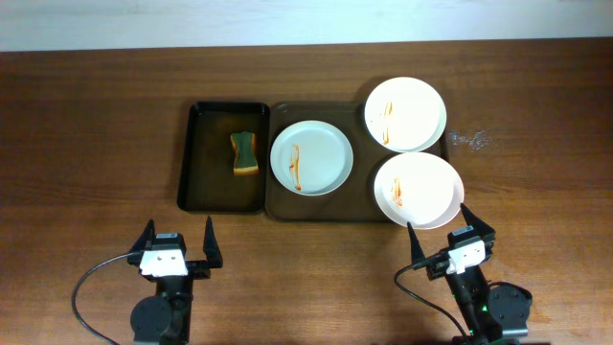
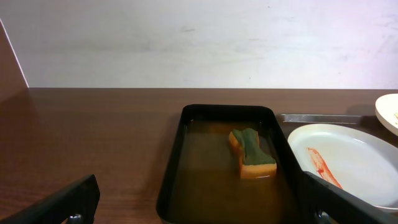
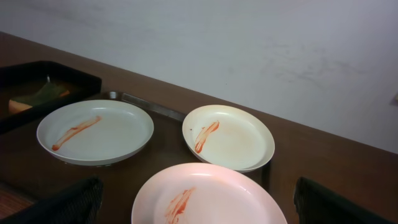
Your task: Clean dirty plates on tray and stack at the side
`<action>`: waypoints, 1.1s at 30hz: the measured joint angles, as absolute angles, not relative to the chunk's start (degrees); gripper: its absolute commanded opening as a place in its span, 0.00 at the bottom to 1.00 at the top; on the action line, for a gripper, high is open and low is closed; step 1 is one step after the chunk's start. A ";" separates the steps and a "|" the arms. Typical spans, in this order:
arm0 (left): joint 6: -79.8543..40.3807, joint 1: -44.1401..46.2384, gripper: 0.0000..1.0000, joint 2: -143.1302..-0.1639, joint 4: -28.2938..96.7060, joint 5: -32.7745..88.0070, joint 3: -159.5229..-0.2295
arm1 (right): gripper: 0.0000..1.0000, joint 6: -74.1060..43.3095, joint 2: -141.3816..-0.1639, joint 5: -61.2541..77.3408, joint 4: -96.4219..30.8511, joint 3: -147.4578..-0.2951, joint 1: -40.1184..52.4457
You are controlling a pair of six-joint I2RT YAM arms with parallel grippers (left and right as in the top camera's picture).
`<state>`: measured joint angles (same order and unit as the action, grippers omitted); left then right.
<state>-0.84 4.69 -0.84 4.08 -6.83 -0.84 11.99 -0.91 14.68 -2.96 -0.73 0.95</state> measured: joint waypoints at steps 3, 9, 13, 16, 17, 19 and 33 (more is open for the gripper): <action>-0.84 4.69 1.00 -0.84 4.08 -6.85 -0.84 | 0.98 12.01 -0.91 14.70 -2.96 -0.73 0.95; -0.84 4.69 1.00 -0.84 4.10 -6.83 -0.84 | 0.98 12.01 -0.91 14.68 -2.96 -0.73 0.95; -0.84 4.69 1.00 -0.84 4.10 -6.85 -0.84 | 0.98 11.99 -0.91 14.68 -2.96 -0.73 0.95; -0.84 4.67 1.00 -0.84 4.10 -6.85 -0.84 | 0.98 11.99 -0.91 14.70 -2.96 -0.73 0.97; -0.84 4.69 1.00 -0.84 4.10 -6.85 -0.84 | 0.98 12.01 -0.91 14.68 -2.96 -0.73 0.97; -0.84 4.69 1.00 -0.84 4.10 -6.85 -0.84 | 0.98 12.03 -0.91 14.70 -2.96 -0.73 0.97; -0.84 4.69 1.00 -0.86 -4.78 4.58 -0.73 | 0.98 12.01 -0.91 15.11 -0.47 -0.69 0.97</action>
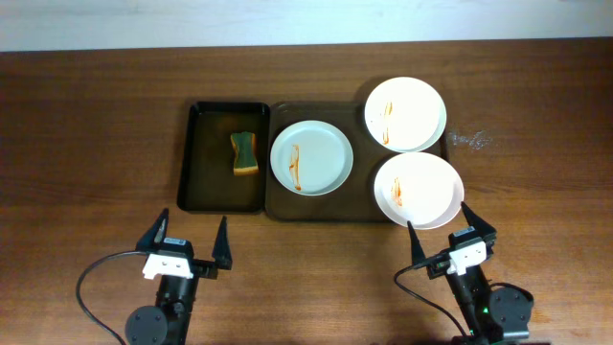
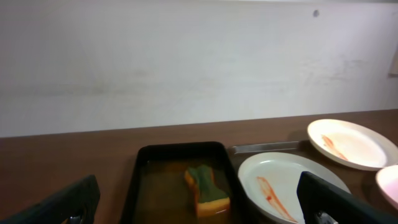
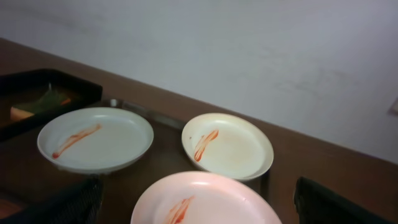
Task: Clean dirty plates on tray and stack at the side
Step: 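Reach the left gripper to the sponge and the right gripper to the middle plate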
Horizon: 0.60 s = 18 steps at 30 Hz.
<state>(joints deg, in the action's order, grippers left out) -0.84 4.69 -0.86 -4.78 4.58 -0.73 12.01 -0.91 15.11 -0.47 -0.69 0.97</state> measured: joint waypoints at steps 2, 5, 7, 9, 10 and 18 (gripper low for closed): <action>-0.86 4.69 1.00 -2.22 -5.48 5.85 -0.78 | 0.98 12.05 -0.91 15.11 0.21 -0.78 0.95; -0.86 4.69 1.00 -9.04 -6.02 6.55 -3.60 | 0.98 12.03 -0.97 15.16 0.08 -2.92 0.95; -0.86 4.69 1.00 -15.99 -6.28 6.66 -9.78 | 0.98 12.01 -1.58 15.16 -0.69 -6.96 0.95; -0.86 4.64 1.00 -23.77 -6.33 6.72 -17.10 | 0.98 12.03 -3.27 15.94 -1.19 -10.90 0.95; -0.86 4.49 1.00 -30.92 -6.39 7.22 -23.88 | 0.98 12.01 -6.26 16.82 -1.50 -14.15 0.97; -0.89 4.47 1.00 -60.51 15.55 12.27 -59.37 | 0.98 11.97 -39.59 24.03 -23.70 -45.56 1.06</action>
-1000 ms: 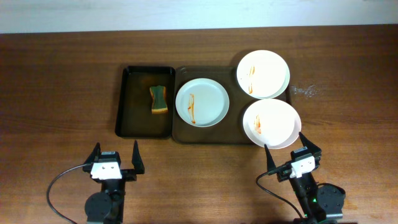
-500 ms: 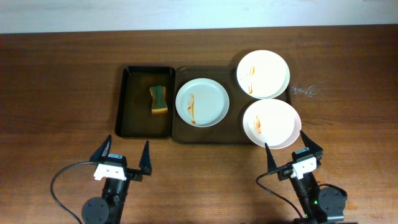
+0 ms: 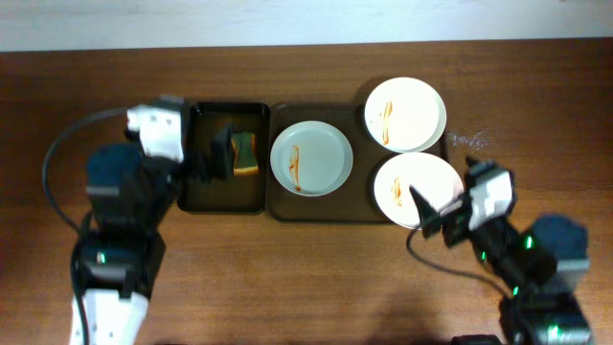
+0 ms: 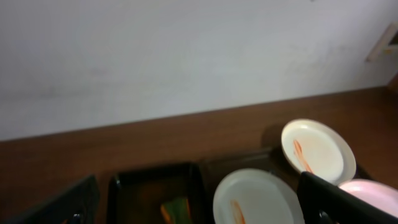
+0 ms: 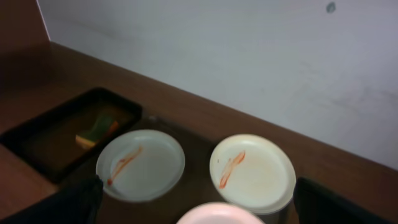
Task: Clean dirty plates on tray and stack at the side
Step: 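Reach the left gripper to the sponge and the right gripper to the middle plate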
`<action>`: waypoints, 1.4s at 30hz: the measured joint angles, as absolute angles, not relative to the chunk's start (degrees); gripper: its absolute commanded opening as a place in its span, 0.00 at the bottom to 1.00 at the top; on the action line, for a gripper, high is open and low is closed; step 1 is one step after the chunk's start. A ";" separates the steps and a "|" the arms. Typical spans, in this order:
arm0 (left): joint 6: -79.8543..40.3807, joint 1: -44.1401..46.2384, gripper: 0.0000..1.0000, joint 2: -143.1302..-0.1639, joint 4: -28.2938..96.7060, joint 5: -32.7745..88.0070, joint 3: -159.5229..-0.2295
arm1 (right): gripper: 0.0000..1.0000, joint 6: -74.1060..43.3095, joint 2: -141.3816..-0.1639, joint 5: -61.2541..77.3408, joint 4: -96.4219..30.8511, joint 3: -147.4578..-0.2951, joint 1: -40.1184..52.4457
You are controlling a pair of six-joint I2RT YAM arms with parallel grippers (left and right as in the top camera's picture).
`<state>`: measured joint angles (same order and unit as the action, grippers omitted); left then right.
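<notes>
Three dirty plates lie on the brown tray (image 3: 356, 206): a pale blue plate (image 3: 311, 158) on the left, a cream plate (image 3: 404, 115) at the back right, and a pink plate (image 3: 419, 190) at the front right, each with a red smear. A green and orange sponge (image 3: 246, 153) lies in the black water tray (image 3: 196, 187). My left gripper (image 3: 203, 142) hangs open and empty above the black tray's left part. Open and empty too, my right gripper (image 3: 446, 203) hovers over the pink plate's front right edge. The wrist views are blurred.
The black water tray abuts the brown tray's left side. A small white smudge (image 3: 469, 140) marks the table right of the cream plate. Bare wooden table (image 3: 86, 115) lies left of the black tray, and more table (image 3: 536, 115) right of the plates. A white wall stands behind.
Both arms have risen and moved toward the trays. The left gripper went from the table's front edge to above the black tray, the right to the pink plate's edge. Plates and sponge have not moved.
Both grippers stood open and low near the table's front edge. The left then turned slightly right, with the right nearly still. Now both hang higher over the trays, still open and empty, and the plates and sponge lie as before.
</notes>
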<state>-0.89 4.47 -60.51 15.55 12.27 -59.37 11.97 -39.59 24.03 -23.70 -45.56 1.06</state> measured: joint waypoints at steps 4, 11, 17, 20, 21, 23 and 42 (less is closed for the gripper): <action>-0.84 4.47 1.00 -69.80 24.86 14.48 -70.54 | 0.98 11.99 -56.60 27.24 -38.76 -64.20 1.15; -0.86 4.47 1.00 -81.52 33.54 20.16 -73.03 | 0.99 9.37 -86.94 31.64 -52.73 -87.07 1.17; -0.86 4.47 1.00 -85.10 35.35 20.58 -73.03 | 0.73 3.79 -98.89 37.60 -51.13 -87.07 2.50; -0.89 4.47 1.00 -86.21 34.87 19.66 -73.03 | 0.62 -4.40 -102.08 28.01 -49.89 -87.09 8.67; -1.13 4.47 1.00 -86.37 34.85 18.87 -73.03 | 0.61 -6.74 -102.85 24.34 -49.65 -87.09 11.16; -2.79 4.47 1.00 -86.39 34.72 16.27 -73.03 | 0.59 -10.98 -103.98 16.75 -48.60 -87.09 15.44; -6.11 4.47 1.00 -86.83 34.04 8.27 -73.03 | 0.25 -16.51 -122.34 0.62 -36.51 -87.11 19.92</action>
<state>-6.11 4.47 -86.83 34.04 8.27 -73.03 -16.51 -122.34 0.62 -36.51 -87.11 19.92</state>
